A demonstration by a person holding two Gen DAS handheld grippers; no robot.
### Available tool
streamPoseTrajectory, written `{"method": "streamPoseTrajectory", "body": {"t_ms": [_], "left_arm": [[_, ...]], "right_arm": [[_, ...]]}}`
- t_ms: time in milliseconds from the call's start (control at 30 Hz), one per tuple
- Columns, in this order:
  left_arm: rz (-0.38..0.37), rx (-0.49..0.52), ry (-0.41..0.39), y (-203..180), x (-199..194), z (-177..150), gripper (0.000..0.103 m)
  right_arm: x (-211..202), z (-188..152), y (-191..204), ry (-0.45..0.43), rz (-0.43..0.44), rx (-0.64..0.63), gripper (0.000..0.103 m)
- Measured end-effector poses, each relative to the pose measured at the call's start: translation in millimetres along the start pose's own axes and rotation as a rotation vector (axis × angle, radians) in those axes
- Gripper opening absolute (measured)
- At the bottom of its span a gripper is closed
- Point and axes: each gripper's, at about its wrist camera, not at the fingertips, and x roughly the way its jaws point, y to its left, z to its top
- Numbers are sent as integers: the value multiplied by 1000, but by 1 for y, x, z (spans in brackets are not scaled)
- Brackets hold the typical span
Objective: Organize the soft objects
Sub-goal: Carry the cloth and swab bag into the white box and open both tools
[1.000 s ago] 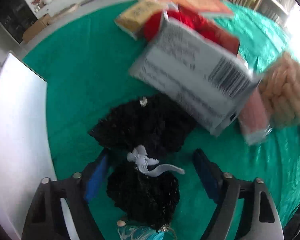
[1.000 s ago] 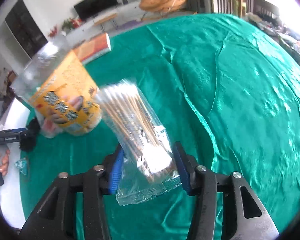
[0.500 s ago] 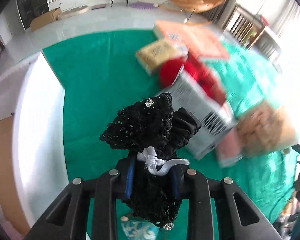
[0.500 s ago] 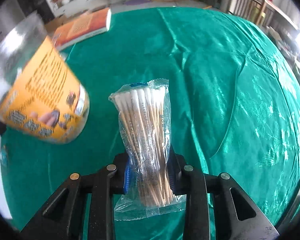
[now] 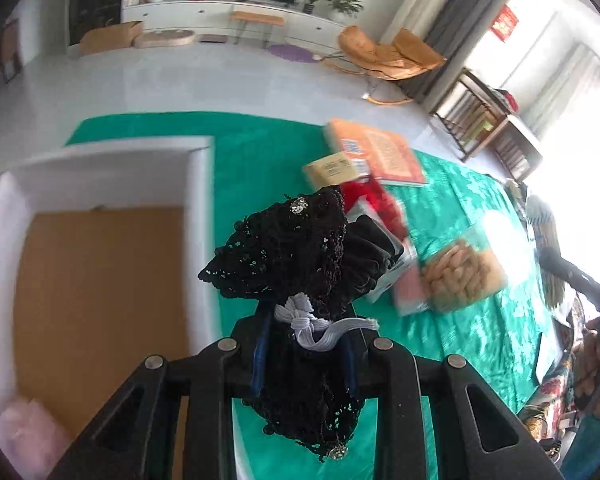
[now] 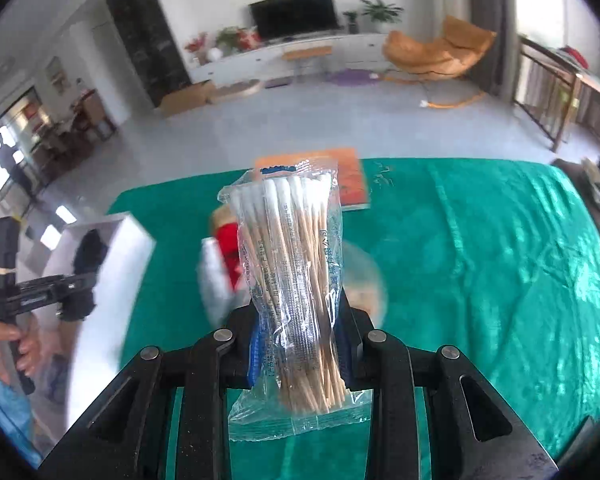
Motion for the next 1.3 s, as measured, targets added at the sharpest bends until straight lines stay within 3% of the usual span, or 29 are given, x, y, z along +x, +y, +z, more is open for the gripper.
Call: {"method": "streamPoseTrajectory", "body": {"t_ms": [133, 200, 233, 267, 333, 400, 533, 667, 767, 900, 967, 1067, 1233, 1300], "left_arm": [[210, 6, -49, 45, -59, -37, 33], [323, -9, -59, 65, -82, -54, 60], [351, -33, -69, 75, -88, -61, 95], [374, -74, -105, 85, -101, -70, 103], [407, -111, -142, 98, -114, -82, 103], [423, -118, -169, 102, -124, -93, 103], [350, -73, -207, 81, -121, -113, 103], [163, 51, -214, 16, -103, -138, 103], [-4, 176, -179, -51, -78, -165, 103], [-154, 263, -64, -125, -27, -198, 103], [-176, 268, -11, -146, 6, -214, 103], [-141, 277, 14, -159, 52, -228, 103], [-33, 339, -52, -162, 101, -235, 103], [-27, 355, -57, -166, 118, -235, 103]], "right_arm": [[27, -18, 117, 76, 238, -91, 31], [35, -29, 168, 108, 349, -118, 32], [40, -34, 187, 126, 403, -119, 37], [46, -39, 205, 149, 450, -113, 50], [59, -49, 229, 200, 526, -99, 89], [62, -57, 244, 201, 520, -115, 87], [54, -81, 213, 116, 380, -164, 87], [49, -126, 137, 23, 110, -198, 87], [63, -168, 59, 53, -60, -103, 87], [70, -215, -30, 57, -234, 104, 87], [63, -227, -63, 11, -310, 188, 87], [50, -243, -89, -69, -389, 248, 87], [56, -244, -97, -93, -409, 283, 87], [56, -242, -98, -90, -433, 269, 87]]}}
